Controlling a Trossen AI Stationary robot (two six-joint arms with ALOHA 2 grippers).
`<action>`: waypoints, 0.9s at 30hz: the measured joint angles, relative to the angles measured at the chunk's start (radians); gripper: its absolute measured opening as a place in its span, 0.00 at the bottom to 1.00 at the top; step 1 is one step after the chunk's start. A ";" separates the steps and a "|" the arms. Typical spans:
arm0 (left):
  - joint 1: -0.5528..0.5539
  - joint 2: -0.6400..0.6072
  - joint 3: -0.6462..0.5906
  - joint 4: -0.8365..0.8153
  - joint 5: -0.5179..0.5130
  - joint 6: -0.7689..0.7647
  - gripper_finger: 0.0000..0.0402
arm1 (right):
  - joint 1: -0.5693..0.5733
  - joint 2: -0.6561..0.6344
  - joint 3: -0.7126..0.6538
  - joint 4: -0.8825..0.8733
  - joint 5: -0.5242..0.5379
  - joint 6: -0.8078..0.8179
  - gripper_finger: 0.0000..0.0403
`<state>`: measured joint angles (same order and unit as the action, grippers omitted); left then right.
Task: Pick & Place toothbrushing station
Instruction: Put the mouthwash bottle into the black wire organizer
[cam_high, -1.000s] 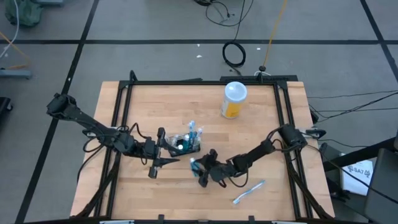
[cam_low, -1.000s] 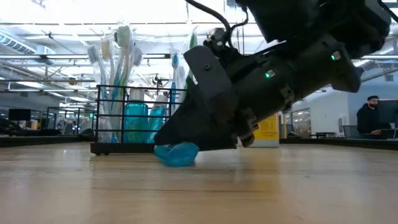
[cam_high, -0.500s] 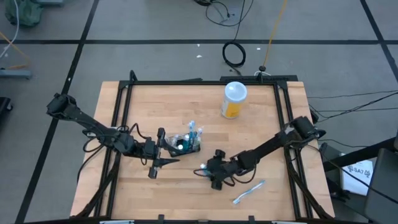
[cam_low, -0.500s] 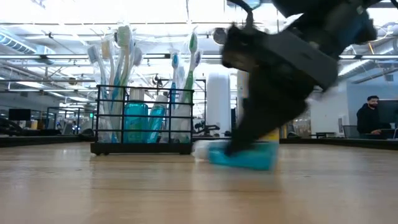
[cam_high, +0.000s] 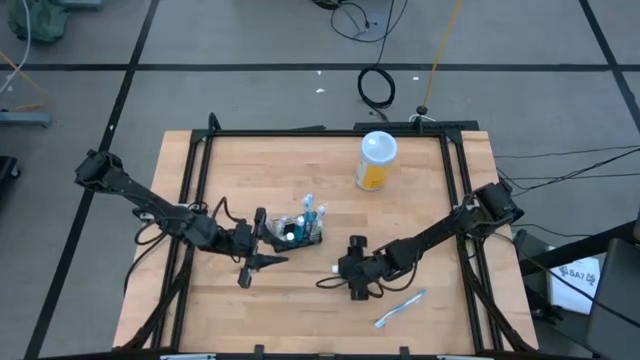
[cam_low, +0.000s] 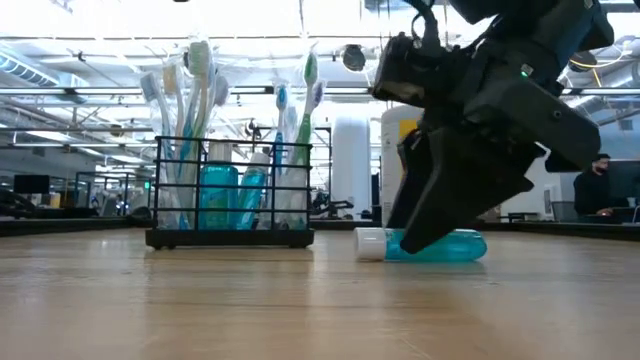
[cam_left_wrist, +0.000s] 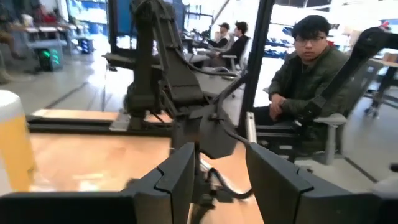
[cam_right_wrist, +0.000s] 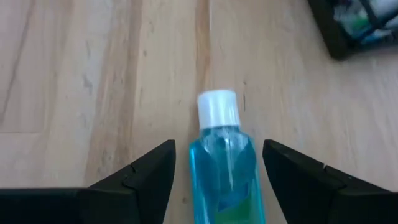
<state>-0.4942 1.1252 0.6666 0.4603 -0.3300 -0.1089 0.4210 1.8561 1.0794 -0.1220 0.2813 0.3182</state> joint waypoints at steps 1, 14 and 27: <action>-0.002 0.000 0.000 -0.006 0.017 -0.009 0.38 | 0.000 0.001 -0.001 -0.005 0.000 0.012 0.58; -0.074 0.000 0.000 -0.034 0.226 0.061 0.38 | 0.032 -0.006 -0.052 -0.092 0.021 0.250 0.58; -0.149 0.132 -0.008 -0.051 0.237 -0.006 0.38 | 0.039 -0.006 -0.208 0.233 0.031 0.211 0.40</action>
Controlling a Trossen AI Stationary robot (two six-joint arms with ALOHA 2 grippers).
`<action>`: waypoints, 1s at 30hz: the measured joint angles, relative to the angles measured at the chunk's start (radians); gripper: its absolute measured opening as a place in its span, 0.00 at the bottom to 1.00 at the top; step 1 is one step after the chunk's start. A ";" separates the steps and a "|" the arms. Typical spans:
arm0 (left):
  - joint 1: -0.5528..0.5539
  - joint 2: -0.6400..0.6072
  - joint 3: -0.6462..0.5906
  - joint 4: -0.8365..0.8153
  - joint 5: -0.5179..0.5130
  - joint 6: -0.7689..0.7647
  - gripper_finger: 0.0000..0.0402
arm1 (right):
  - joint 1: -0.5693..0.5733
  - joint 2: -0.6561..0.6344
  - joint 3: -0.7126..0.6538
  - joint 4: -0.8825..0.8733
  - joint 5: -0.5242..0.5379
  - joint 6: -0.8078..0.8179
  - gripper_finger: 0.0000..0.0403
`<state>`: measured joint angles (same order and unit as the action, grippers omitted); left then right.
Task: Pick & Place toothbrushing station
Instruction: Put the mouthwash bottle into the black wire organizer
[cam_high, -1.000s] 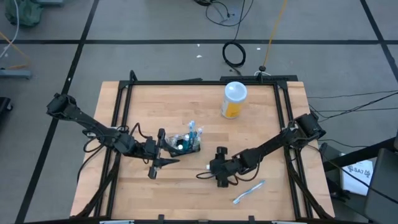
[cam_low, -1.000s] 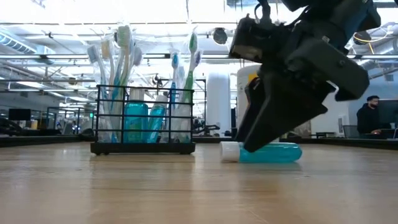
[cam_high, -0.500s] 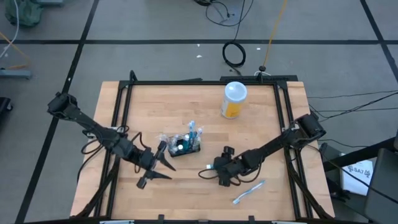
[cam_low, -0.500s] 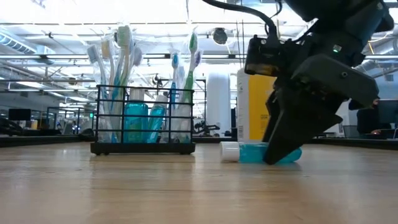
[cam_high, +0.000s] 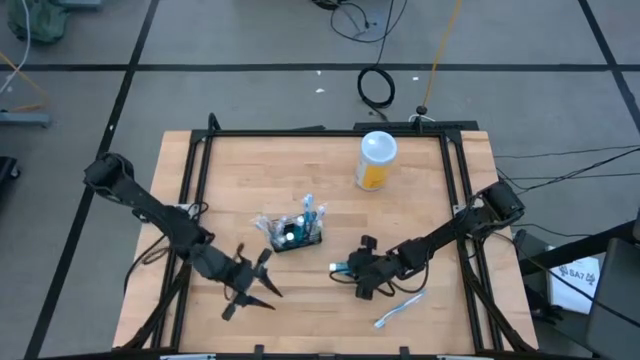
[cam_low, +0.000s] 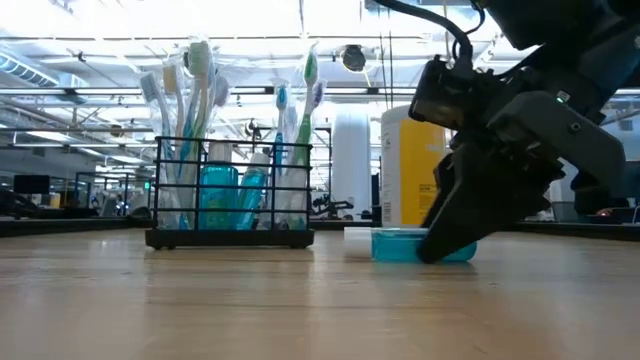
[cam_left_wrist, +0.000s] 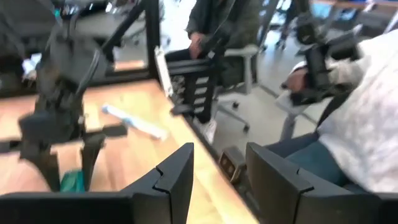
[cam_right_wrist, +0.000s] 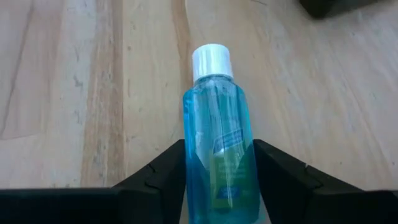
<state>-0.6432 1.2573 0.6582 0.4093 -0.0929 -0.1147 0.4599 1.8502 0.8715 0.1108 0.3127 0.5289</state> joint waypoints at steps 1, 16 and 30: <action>-0.004 0.017 0.000 -0.001 -0.012 -0.009 0.38 | 0.000 0.001 0.000 0.006 0.004 -0.009 0.40; 0.015 0.234 0.000 0.075 -0.288 -0.089 0.38 | -0.037 0.009 -0.003 0.555 0.014 -0.375 0.41; -0.022 0.251 0.133 0.021 -0.426 0.165 0.38 | -0.030 0.007 -0.002 0.752 -0.240 -0.187 0.41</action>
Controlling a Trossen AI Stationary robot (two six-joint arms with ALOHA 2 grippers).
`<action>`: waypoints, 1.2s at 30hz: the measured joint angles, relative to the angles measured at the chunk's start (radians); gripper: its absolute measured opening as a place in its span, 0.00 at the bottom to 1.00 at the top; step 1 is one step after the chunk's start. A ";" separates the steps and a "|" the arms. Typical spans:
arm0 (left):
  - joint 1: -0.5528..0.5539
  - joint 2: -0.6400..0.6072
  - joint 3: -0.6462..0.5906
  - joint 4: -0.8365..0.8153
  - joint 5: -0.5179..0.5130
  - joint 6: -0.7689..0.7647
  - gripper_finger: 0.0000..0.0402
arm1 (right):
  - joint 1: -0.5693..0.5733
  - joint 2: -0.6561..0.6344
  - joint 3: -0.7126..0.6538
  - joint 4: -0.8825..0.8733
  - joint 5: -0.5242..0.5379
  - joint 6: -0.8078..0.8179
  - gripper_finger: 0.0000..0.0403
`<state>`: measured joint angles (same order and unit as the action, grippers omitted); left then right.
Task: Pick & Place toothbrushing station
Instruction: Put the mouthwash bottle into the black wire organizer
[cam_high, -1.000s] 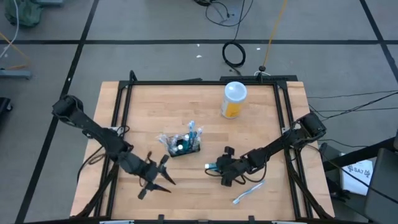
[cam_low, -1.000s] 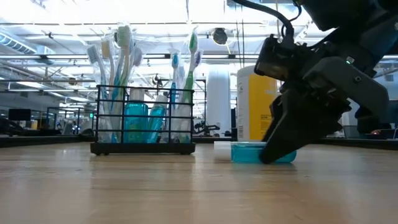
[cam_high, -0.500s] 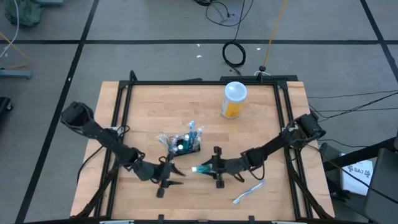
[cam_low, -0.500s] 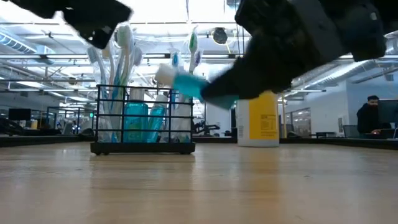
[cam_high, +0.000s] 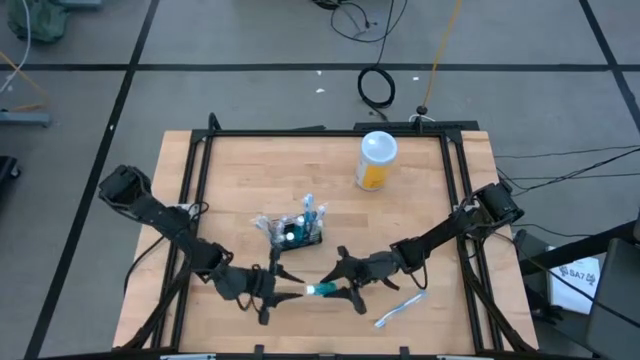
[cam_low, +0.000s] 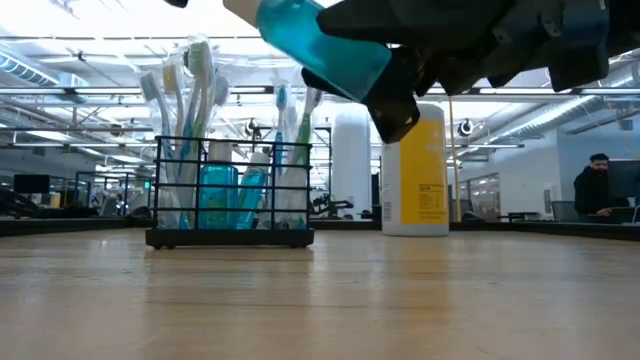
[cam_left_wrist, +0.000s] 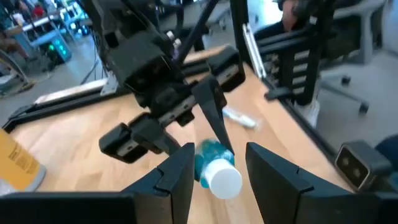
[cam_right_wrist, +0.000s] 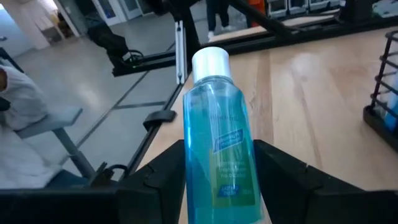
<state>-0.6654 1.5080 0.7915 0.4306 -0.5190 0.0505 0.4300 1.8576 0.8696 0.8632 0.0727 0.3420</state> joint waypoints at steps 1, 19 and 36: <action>-0.003 0.001 0.021 -0.043 -0.004 -0.004 0.38 | 0.003 0.000 0.000 0.006 0.000 0.000 0.41; 0.032 0.040 0.095 -0.137 0.107 -0.022 0.38 | 0.011 -0.002 0.001 0.082 0.001 0.039 0.41; 0.066 0.045 0.095 -0.142 0.120 0.036 0.38 | 0.008 -0.002 0.001 0.130 0.009 0.039 0.41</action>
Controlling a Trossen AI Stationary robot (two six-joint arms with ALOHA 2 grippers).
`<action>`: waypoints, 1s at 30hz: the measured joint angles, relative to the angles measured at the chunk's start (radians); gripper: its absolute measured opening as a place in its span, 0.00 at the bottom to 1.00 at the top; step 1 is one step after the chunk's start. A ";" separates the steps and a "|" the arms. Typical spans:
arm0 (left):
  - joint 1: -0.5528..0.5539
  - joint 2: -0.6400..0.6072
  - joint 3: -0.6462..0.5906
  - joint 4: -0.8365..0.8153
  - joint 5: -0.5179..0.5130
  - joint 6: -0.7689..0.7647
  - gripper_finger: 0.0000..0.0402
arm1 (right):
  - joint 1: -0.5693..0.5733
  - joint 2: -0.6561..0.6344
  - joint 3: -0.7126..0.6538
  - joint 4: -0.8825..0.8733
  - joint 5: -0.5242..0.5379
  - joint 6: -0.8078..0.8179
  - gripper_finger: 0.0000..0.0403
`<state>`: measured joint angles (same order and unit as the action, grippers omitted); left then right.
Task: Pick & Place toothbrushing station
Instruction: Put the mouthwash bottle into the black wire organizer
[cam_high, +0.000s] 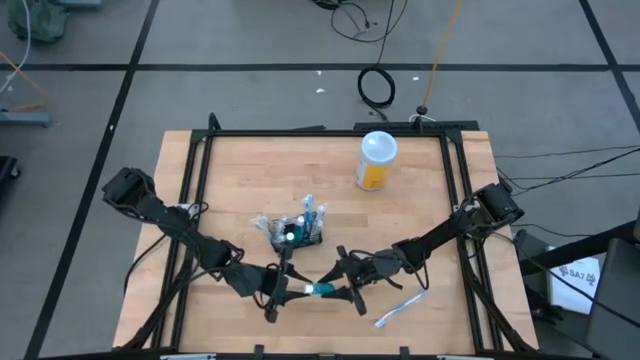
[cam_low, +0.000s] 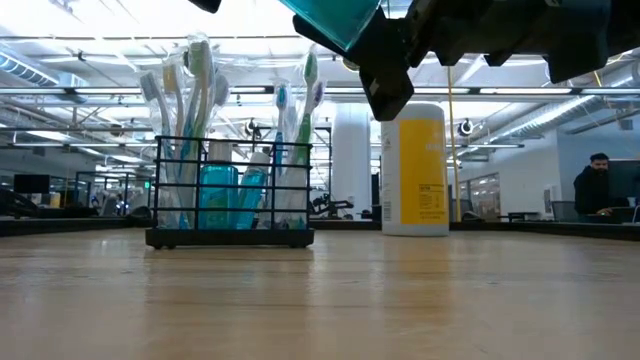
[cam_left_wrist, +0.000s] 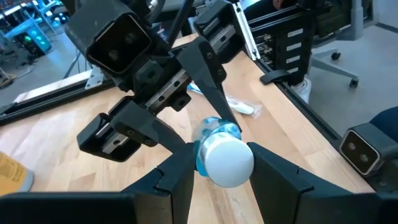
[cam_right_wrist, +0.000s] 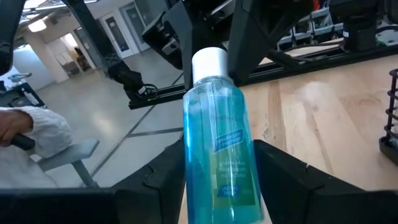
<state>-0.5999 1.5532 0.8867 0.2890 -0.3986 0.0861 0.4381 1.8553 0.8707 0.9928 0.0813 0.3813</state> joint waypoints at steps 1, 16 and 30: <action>0.000 0.000 0.000 -0.001 0.005 0.002 0.38 | 0.000 0.000 0.000 0.000 0.000 0.000 0.41; 0.001 0.000 0.000 0.009 0.006 -0.016 0.25 | 0.000 0.000 0.000 0.002 0.000 -0.001 0.41; -0.005 -0.001 -0.001 -0.003 -0.002 0.017 0.21 | 0.004 0.000 0.000 -0.006 0.065 -0.028 0.41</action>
<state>-0.6045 1.5524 0.8860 0.2855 -0.4004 0.1032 0.4423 1.8553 0.8707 0.9871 0.1459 0.3536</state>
